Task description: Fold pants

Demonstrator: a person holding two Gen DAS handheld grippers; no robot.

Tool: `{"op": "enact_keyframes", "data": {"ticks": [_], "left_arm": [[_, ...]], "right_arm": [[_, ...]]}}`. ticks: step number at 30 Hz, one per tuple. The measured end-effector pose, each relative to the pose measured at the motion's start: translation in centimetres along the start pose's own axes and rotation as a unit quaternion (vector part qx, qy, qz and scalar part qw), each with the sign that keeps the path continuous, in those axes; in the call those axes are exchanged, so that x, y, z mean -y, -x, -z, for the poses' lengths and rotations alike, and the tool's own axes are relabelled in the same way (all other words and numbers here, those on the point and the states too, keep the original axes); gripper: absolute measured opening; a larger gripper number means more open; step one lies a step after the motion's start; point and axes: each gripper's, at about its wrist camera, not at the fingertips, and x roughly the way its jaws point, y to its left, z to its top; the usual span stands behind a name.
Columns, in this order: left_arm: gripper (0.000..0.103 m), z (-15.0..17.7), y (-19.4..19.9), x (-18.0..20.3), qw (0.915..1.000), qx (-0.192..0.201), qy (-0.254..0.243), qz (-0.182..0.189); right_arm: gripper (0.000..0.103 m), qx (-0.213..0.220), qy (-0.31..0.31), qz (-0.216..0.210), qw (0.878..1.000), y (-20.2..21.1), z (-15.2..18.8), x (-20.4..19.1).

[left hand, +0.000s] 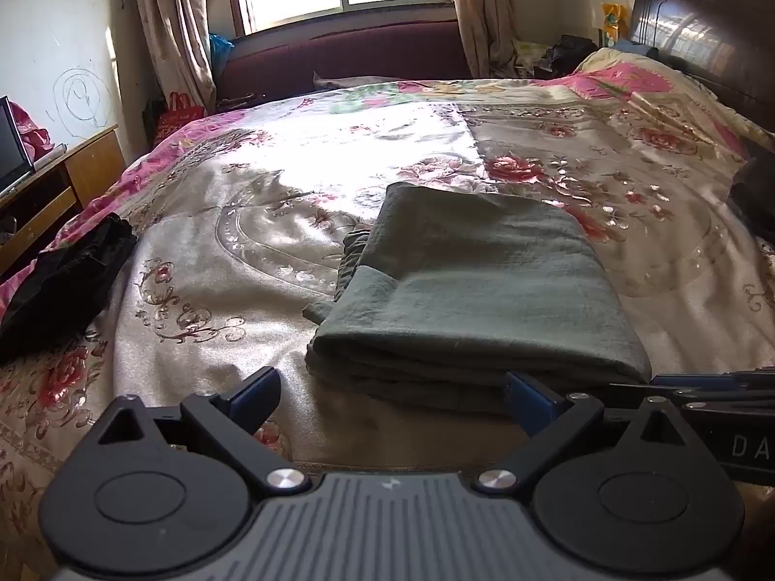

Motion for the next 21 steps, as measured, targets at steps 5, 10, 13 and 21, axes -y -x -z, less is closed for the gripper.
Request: {"op": "enact_keyframes", "data": {"ticks": [5, 10, 13, 21], "left_arm": [[0.103, 0.0, 0.0, 0.0, 1.0, -0.002, 0.0, 0.0], [0.103, 0.1, -0.1, -0.2, 1.0, -0.001, -0.001, 0.0], [0.103, -0.1, 0.0, -0.1, 1.0, -0.001, -0.003, 0.0], [0.103, -1.5, 1.7, 1.4, 0.9993, 0.033, -0.019, -0.007]], "right_arm": [[0.04, 0.0, 0.002, 0.0, 1.0, 0.0, 0.0, 0.0], [0.04, -0.003, 0.0, 0.002, 1.0, 0.0, 0.0, -0.1], [0.04, -0.004, -0.002, 0.003, 1.0, 0.3, 0.1, 0.2], [0.04, 0.014, -0.012, -0.006, 1.0, 2.0, -0.8, 0.5]]}}
